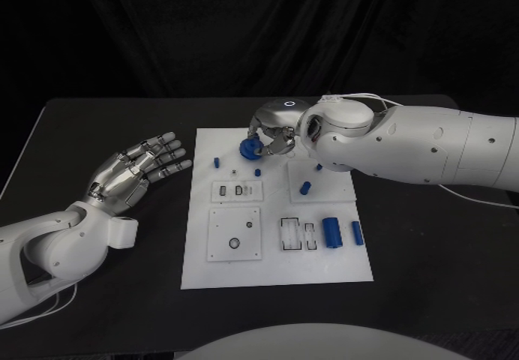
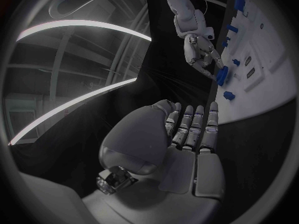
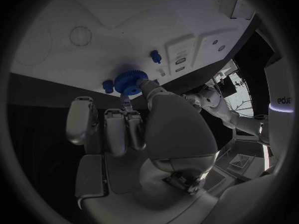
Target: Assemble the parts on the task board
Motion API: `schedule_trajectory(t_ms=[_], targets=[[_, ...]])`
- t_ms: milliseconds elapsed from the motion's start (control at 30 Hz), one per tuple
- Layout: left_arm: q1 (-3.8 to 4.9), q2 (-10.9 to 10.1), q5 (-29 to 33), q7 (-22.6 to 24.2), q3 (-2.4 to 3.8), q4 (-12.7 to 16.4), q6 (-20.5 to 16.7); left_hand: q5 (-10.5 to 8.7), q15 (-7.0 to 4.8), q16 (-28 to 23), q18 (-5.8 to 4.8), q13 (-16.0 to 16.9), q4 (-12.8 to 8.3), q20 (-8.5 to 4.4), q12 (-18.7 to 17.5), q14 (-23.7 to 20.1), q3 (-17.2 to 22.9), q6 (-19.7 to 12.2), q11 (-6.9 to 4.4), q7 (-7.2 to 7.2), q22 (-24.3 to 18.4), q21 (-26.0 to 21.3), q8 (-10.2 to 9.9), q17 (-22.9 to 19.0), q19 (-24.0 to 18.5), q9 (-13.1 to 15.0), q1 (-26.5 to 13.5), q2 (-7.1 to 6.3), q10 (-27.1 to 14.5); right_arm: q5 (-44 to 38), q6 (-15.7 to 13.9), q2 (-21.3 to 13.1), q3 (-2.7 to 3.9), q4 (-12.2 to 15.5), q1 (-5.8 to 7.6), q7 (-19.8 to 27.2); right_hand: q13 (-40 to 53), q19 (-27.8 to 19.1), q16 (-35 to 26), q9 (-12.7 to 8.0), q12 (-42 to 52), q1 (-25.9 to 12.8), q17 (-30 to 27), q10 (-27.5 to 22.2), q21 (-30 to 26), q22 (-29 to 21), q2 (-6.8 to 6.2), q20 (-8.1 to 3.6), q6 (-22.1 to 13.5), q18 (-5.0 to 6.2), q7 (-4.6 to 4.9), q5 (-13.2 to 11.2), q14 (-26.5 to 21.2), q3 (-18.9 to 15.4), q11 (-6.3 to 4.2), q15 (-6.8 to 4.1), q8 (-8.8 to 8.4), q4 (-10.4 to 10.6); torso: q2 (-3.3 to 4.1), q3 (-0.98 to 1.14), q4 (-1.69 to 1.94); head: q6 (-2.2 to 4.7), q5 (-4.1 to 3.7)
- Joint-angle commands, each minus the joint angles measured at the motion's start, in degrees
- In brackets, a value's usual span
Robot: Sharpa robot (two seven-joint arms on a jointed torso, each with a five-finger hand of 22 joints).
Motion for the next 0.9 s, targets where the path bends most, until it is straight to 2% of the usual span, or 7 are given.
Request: schedule_trajectory(t_ms=[33, 400, 433, 500, 600, 700, 900], targets=[[0.01, 0.15, 0.16, 4.41, 0.04, 0.13, 0.96, -0.29, 0.27, 0.15, -0.07, -0.1, 0.02, 0.09, 0.23, -0.16, 0.54, -0.04, 0.54, 0.56, -0.08, -0.27, 0.14, -0.06, -0.32, 0.07, -0.65, -0.11, -0.04, -0.17, 2.15, 0.09, 0.04, -0.1, -0.23, -2.52, 7.55, -1.41, -1.27, 13.4, -1.02, -0.42, 9.26, -2.18, -1.57, 3.0, 0.55, 0.07, -0.7, 0.7, -0.23, -0.77, 1.77, 0.61, 0.16, 0.51, 4.52, 0.18, 0.0, 0.05, -0.02, -0.09, 0.04], [0.0, 0.34, 0.16, 4.35, 0.04, -0.23, 1.11, -0.29, 0.27, 0.15, -0.07, -0.1, 0.02, 0.09, 0.23, -0.16, 0.54, -0.04, 0.54, 0.56, -0.08, -0.27, 0.14, -0.06, -0.32, 0.07, -0.65, -0.11, -0.04, -0.17, 2.57, 0.35, 0.04, -0.49, -0.51, -3.15, 5.78, -2.98, -2.8, 10.89, -2.27, -1.0, 8.09, -5.02, -4.15, 1.82, 0.27, 0.34, -4.6, 1.23, 0.18, -1.35, 0.63, 1.9, 0.34, 0.77, -0.39, 0.22, -0.01, 0.06, -0.01, -0.16, -0.02], [0.0, 0.36, 0.16, 4.34, 0.04, -0.26, 1.13, -0.29, 0.27, 0.15, -0.07, -0.1, 0.02, 0.09, 0.23, -0.16, 0.54, -0.04, 0.54, 0.56, -0.08, -0.27, 0.14, -0.06, -0.32, 0.07, -0.65, -0.11, -0.04, -0.17, 2.59, 0.38, 0.04, -0.51, -0.53, -3.15, 4.49, -3.43, -3.28, 9.82, -3.12, -1.31, 7.71, -6.91, -4.87, 1.48, 0.16, 0.34, -7.44, 1.38, -0.1, -2.85, 0.25, 2.05, 0.21, 0.72, -2.36, 0.42, -0.01, 0.07, 0.0, -0.2, -0.01], [-0.01, 0.39, 0.16, 4.33, 0.04, -0.3, 1.16, -0.29, 0.27, 0.15, -0.07, -0.1, 0.02, 0.09, 0.23, -0.16, 0.54, -0.04, 0.54, 0.56, -0.08, -0.27, 0.14, -0.06, -0.32, 0.07, -0.65, -0.11, -0.04, -0.17, 2.68, 0.45, 0.04, -0.56, -0.56, -3.13, 2.4, -4.16, -4.1, 8.76, -4.54, -1.55, 7.05, -9.84, -6.01, 0.91, 0.17, 0.29, -9.59, 1.63, -0.21, -4.92, -0.38, 2.05, 0.11, 0.71, -3.62, 0.57, 0.0, 0.07, -0.02, -0.22, -0.01], [-0.01, 0.41, 0.16, 4.3, 0.04, -0.35, 1.19, -0.29, 0.27, 0.15, -0.07, -0.1, 0.02, 0.09, 0.23, -0.16, 0.54, -0.04, 0.54, 0.56, -0.08, -0.27, 0.14, -0.06, -0.32, 0.07, -0.65, -0.11, -0.04, -0.17, 2.96, 0.57, 0.04, -0.66, -0.62, -3.11, 0.69, -4.95, -5.22, 6.45, -5.89, -1.54, 6.19, -12.0, -7.52, 0.27, 0.22, 0.08, -14.13, 1.9, -0.93, -5.14, -1.19, 2.16, -0.32, 0.41, -3.85, 0.47, -0.01, 0.07, -0.01, -0.23, -0.03], [-0.01, 0.43, 0.16, 4.27, 0.04, -0.38, 1.23, -0.29, 0.27, 0.15, -0.07, -0.1, 0.02, 0.09, 0.23, -0.16, 0.54, -0.04, 0.54, 0.56, -0.08, -0.27, 0.14, -0.06, -0.32, 0.07, -0.65, -0.11, -0.04, -0.17, 3.15, 0.62, 0.04, -0.7, -0.68, -3.04, -0.57, -5.28, -5.93, 1.92, -6.91, -1.82, 5.7, -13.41, -8.57, -0.03, 0.2, -0.19, -23.26, 2.03, -1.64, -6.42, -1.64, 1.86, -0.73, 0.11, -4.41, 0.51, -0.02, 0.07, -0.03, -0.27, -0.06], [-0.02, 0.44, 0.16, 4.23, 0.04, -0.51, 1.27, -0.29, 0.27, 0.15, -0.07, -0.1, 0.02, 0.09, 0.23, -0.16, 0.54, -0.04, 0.54, 0.56, -0.08, -0.27, 0.14, -0.06, -0.32, 0.07, -0.65, -0.11, -0.04, -0.17, 3.49, 0.54, 0.04, -0.76, -0.76, -2.93, -1.05, -5.58, -6.56, 0.72, -7.24, -2.28, 5.27, -13.97, -9.64, -0.31, 0.29, -0.34, -23.69, 2.15, -1.67, -9.82, -2.03, 1.01, -0.8, 0.03, -4.2, 0.73, -0.01, 0.05, -0.01, -0.35, -0.04]])
